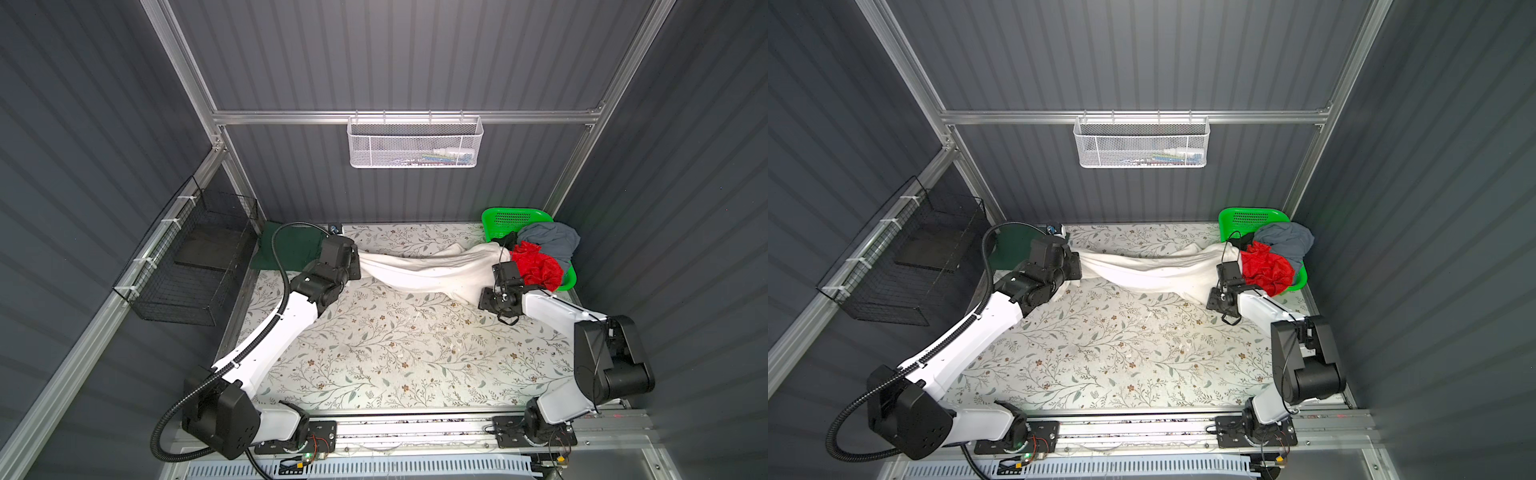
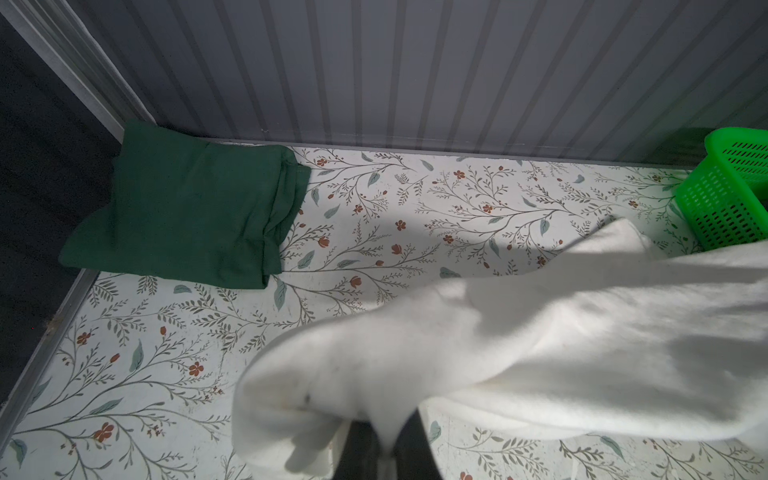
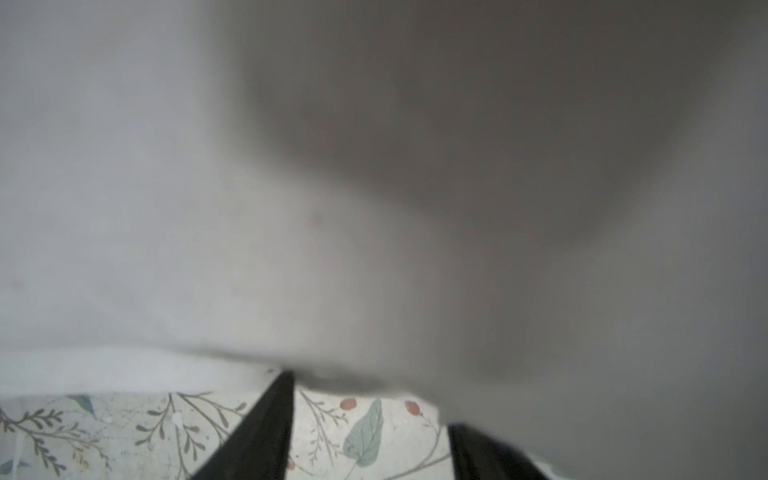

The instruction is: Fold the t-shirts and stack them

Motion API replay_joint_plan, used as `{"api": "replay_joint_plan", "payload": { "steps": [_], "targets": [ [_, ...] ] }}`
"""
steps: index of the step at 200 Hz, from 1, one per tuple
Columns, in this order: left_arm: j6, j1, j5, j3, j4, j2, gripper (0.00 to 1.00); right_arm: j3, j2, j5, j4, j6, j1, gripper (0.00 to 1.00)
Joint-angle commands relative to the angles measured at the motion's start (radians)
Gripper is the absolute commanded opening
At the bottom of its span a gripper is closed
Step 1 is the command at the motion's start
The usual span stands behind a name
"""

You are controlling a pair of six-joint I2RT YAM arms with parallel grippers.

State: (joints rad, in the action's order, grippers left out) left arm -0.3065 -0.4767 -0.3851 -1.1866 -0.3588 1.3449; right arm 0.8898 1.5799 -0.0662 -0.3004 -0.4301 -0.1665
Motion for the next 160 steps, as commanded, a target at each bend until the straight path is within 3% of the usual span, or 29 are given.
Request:
{"api": "replay_joint_plan", "payload": {
  "steps": [1, 14, 23, 60, 82, 117, 137, 160],
  "targets": [
    [-0.006, 0.02, 0.01, 0.003, 0.025, -0.007, 0.0, 0.038, 0.019, 0.013, 0.001, 0.023, 0.004, 0.31],
    [-0.007, 0.028, 0.018, 0.001, 0.023, -0.004, 0.0, 0.046, 0.014, 0.017, -0.001, 0.03, 0.004, 0.09],
    [-0.008, 0.034, 0.023, 0.002, 0.024, -0.001, 0.0, 0.057, 0.0, 0.02, -0.024, 0.025, 0.003, 0.0],
    [-0.006, 0.079, 0.067, -0.027, 0.026, 0.037, 0.0, 0.097, -0.155, 0.121, -0.061, 0.014, 0.002, 0.0],
    [0.009, 0.093, 0.046, -0.067, 0.065, 0.082, 0.0, 0.243, -0.166, 0.164, -0.135, 0.025, 0.002, 0.0],
    [0.11, 0.1, 0.051, -0.215, 0.106, 0.22, 0.0, 0.584, -0.024, 0.182, -0.261, 0.086, 0.007, 0.0],
    [0.162, 0.115, 0.081, -0.417, 0.049, 0.335, 0.0, 0.796, 0.086, 0.211, -0.304, 0.109, 0.017, 0.0],
    [0.229, 0.129, 0.115, -0.543, 0.068, 0.423, 0.0, 1.049, 0.204, 0.23, -0.39, 0.124, 0.027, 0.0]
  ]
}}
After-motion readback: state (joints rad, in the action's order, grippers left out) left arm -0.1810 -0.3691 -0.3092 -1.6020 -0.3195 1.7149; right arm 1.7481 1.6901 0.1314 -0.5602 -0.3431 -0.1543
